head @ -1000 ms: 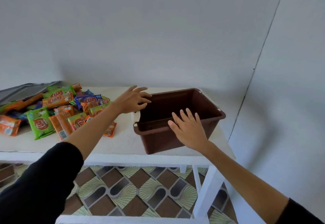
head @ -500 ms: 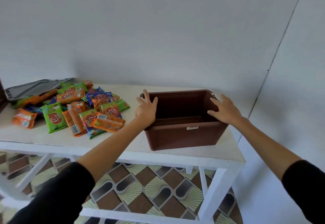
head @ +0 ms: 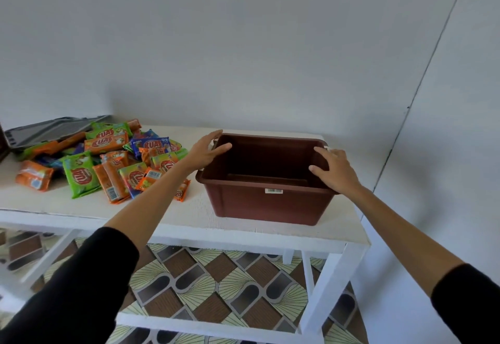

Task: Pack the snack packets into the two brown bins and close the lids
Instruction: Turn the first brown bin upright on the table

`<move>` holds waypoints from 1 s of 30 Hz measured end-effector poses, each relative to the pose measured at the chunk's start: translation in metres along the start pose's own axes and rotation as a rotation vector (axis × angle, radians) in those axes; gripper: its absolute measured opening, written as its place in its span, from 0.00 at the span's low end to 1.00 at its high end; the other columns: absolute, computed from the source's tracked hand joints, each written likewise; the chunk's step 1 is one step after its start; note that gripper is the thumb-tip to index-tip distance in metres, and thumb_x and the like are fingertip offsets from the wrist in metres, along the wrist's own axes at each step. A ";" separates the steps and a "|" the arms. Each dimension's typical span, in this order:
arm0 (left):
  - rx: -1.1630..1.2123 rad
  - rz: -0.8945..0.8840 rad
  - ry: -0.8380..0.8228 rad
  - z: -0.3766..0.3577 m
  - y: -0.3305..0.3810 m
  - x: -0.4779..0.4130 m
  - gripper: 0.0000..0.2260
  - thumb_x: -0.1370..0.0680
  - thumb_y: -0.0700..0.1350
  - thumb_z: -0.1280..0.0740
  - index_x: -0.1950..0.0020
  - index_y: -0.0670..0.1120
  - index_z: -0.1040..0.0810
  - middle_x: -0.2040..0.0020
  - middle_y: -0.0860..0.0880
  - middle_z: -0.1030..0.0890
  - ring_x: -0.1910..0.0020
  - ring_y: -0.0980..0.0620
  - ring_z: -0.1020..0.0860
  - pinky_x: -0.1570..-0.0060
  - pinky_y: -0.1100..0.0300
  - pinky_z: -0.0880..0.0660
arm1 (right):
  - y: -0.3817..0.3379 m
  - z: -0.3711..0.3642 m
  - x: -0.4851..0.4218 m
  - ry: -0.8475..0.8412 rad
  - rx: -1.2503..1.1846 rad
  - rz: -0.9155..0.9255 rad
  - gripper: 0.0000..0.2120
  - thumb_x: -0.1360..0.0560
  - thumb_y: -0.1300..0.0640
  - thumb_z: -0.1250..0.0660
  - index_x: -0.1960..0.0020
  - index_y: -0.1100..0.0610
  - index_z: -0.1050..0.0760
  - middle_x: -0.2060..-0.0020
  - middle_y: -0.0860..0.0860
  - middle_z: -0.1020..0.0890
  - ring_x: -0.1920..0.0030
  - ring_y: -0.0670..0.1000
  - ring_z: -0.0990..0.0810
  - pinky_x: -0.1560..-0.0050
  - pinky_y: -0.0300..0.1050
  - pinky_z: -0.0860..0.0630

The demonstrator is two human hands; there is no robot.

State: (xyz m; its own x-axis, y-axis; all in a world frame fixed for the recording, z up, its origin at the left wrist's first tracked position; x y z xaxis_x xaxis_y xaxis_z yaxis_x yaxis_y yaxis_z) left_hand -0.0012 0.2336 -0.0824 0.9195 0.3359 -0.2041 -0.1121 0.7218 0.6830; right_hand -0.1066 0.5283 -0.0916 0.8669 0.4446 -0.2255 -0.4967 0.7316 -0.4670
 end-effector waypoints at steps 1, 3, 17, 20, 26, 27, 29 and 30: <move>-0.106 -0.007 -0.028 -0.001 0.002 -0.001 0.32 0.26 0.62 0.39 0.28 0.45 0.37 0.30 0.44 0.31 0.31 0.44 0.34 0.33 0.50 0.36 | 0.003 0.004 0.000 0.040 -0.061 -0.003 0.25 0.24 0.52 0.36 0.28 0.52 0.36 0.32 0.60 0.34 0.32 0.58 0.33 0.36 0.49 0.34; -0.299 -0.004 -0.094 -0.006 0.005 -0.002 0.34 0.26 0.62 0.39 0.26 0.45 0.41 0.29 0.42 0.34 0.30 0.42 0.35 0.32 0.48 0.37 | 0.009 0.011 -0.001 0.117 -0.134 -0.017 0.21 0.22 0.54 0.37 0.30 0.54 0.33 0.37 0.62 0.29 0.36 0.60 0.29 0.37 0.48 0.34; -0.494 0.082 -0.013 -0.004 0.000 0.001 0.30 0.22 0.63 0.50 0.27 0.45 0.39 0.31 0.40 0.32 0.31 0.38 0.37 0.34 0.40 0.38 | 0.029 0.012 -0.006 0.061 -0.318 -0.246 0.21 0.20 0.52 0.45 0.27 0.49 0.39 0.32 0.56 0.29 0.34 0.58 0.29 0.35 0.51 0.32; -0.676 0.134 -0.038 -0.013 0.008 0.009 0.28 0.21 0.59 0.46 0.24 0.48 0.48 0.24 0.44 0.48 0.25 0.41 0.48 0.32 0.39 0.43 | 0.008 0.009 -0.012 -0.005 0.016 -0.052 0.26 0.20 0.47 0.44 0.25 0.51 0.46 0.26 0.57 0.41 0.27 0.59 0.41 0.30 0.54 0.40; -0.673 0.112 -0.033 -0.015 0.003 0.009 0.30 0.23 0.51 0.38 0.24 0.47 0.46 0.26 0.40 0.45 0.33 0.37 0.34 0.37 0.46 0.32 | 0.012 -0.004 -0.017 -0.064 -0.086 -0.016 0.33 0.24 0.50 0.36 0.25 0.55 0.46 0.27 0.56 0.37 0.29 0.58 0.36 0.32 0.52 0.37; -0.641 0.127 -0.048 -0.015 0.001 0.009 0.30 0.22 0.52 0.38 0.24 0.47 0.47 0.26 0.40 0.45 0.32 0.37 0.35 0.36 0.46 0.34 | 0.014 -0.003 -0.016 -0.077 -0.193 -0.051 0.31 0.25 0.51 0.34 0.26 0.56 0.43 0.29 0.56 0.34 0.30 0.58 0.33 0.33 0.52 0.35; -0.572 0.159 -0.077 -0.014 -0.001 0.010 0.31 0.22 0.51 0.38 0.24 0.48 0.48 0.25 0.40 0.45 0.30 0.37 0.37 0.34 0.47 0.36 | 0.014 -0.002 -0.012 -0.105 -0.322 -0.086 0.28 0.26 0.53 0.32 0.29 0.56 0.38 0.34 0.56 0.27 0.34 0.58 0.29 0.35 0.51 0.33; -0.555 0.167 -0.078 -0.014 -0.002 0.011 0.31 0.22 0.51 0.38 0.24 0.49 0.48 0.26 0.39 0.45 0.30 0.37 0.38 0.33 0.46 0.37 | 0.016 -0.002 -0.013 -0.106 -0.317 -0.070 0.29 0.27 0.52 0.32 0.29 0.54 0.37 0.36 0.56 0.26 0.35 0.58 0.28 0.35 0.52 0.31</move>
State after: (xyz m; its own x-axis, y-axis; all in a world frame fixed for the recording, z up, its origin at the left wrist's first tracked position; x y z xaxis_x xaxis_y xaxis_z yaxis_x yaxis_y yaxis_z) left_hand 0.0039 0.2443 -0.0954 0.8951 0.4419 -0.0585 -0.4191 0.8790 0.2274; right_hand -0.1261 0.5329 -0.0981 0.8810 0.4621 -0.1013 -0.3837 0.5728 -0.7244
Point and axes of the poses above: each hand's wrist, its own x-axis away from the middle knuckle, its own z-axis out of the back of the hand, y = z × x, the point moved 6 cm from there along -x, towards the middle knuckle
